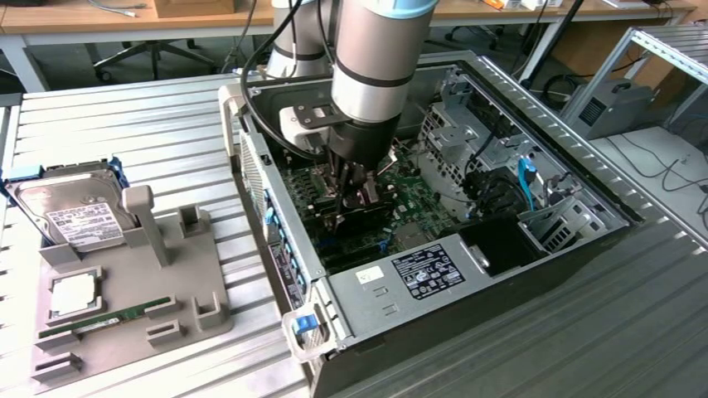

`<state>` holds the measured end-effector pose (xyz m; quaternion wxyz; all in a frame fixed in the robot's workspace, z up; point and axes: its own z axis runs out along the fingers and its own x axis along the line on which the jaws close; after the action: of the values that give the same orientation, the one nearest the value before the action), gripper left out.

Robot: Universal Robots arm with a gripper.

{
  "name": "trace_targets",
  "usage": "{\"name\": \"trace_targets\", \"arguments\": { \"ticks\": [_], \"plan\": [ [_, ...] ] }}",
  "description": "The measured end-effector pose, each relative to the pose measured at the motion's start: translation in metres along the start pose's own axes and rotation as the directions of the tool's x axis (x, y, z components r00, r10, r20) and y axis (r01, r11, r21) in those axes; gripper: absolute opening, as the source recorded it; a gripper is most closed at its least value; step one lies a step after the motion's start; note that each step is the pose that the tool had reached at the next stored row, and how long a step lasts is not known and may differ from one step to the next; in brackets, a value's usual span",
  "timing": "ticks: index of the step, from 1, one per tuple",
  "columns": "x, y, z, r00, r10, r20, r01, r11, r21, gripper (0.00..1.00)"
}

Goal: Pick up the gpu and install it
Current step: 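Press down on the gpu until it lock into place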

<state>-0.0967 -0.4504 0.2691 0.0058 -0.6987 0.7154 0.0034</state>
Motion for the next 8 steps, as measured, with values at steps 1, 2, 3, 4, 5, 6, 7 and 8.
{"name": "trace_targets", "arguments": {
  "ticks": [1, 2, 3, 4, 5, 6, 7, 8],
  "plan": [
    [0.0000, 0.0000, 0.0000, 1.0000, 0.000, 0.0000, 0.000, 1.0000, 0.0000, 0.11],
    [0.0000, 0.0000, 0.0000, 1.0000, 0.000, 0.0000, 0.000, 1.0000, 0.0000, 0.11],
    [0.0000, 0.0000, 0.0000, 1.0000, 0.000, 0.0000, 0.000, 1.0000, 0.0000, 0.11],
    [0.0000, 0.0000, 0.0000, 1.0000, 0.000, 0.0000, 0.000, 1.0000, 0.0000, 0.11],
    [0.0000, 0.0000, 0.0000, 1.0000, 0.000, 0.0000, 0.000, 1.0000, 0.0000, 0.11],
    [0.0000, 0.0000, 0.0000, 1.0000, 0.000, 0.0000, 0.000, 1.0000, 0.0000, 0.11],
    [0.0000, 0.0000, 0.0000, 1.0000, 0.000, 0.0000, 0.000, 1.0000, 0.0000, 0.11],
    [0.0000, 0.0000, 0.0000, 1.0000, 0.000, 0.0000, 0.000, 1.0000, 0.0000, 0.11]
  ]
}}
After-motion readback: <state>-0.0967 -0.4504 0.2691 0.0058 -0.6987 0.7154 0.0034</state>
